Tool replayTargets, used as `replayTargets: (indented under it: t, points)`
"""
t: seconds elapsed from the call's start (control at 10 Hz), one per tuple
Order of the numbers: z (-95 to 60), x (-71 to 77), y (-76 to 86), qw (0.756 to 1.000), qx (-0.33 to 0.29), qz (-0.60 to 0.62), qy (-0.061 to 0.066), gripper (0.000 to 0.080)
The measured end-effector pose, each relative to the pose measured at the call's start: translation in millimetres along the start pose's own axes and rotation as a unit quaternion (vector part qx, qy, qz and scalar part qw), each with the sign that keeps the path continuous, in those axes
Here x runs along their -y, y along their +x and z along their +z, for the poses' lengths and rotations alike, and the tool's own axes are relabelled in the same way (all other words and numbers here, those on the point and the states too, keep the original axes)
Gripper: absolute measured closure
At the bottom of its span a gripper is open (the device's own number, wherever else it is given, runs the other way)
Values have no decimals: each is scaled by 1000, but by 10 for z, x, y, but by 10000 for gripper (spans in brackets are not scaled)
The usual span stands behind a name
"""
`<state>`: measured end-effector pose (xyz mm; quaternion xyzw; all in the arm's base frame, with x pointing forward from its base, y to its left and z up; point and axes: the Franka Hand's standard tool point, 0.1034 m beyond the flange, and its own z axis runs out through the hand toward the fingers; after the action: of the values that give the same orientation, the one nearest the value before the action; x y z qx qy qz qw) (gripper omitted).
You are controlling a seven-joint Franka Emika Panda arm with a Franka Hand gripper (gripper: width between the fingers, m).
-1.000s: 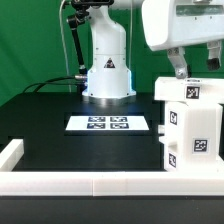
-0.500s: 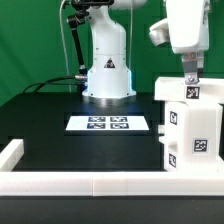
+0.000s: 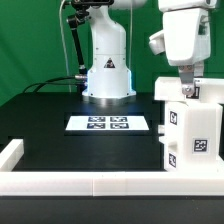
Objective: Assemble cabinet
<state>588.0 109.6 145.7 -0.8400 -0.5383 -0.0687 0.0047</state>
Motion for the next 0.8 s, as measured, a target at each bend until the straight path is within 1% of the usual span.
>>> replayTargets:
  t: [0.1, 0.2, 0.3, 0.5, 0.8]
  points:
    - [9, -5, -14, 1000, 1, 1, 1, 209]
    - [10, -6, -17, 1000, 1, 2, 1, 209]
    - [11, -6, -18, 1000, 1, 11, 1, 251]
    - [12, -7, -21, 1000, 1, 28, 1, 251]
    - [18, -18, -44, 989, 1, 149, 2, 251]
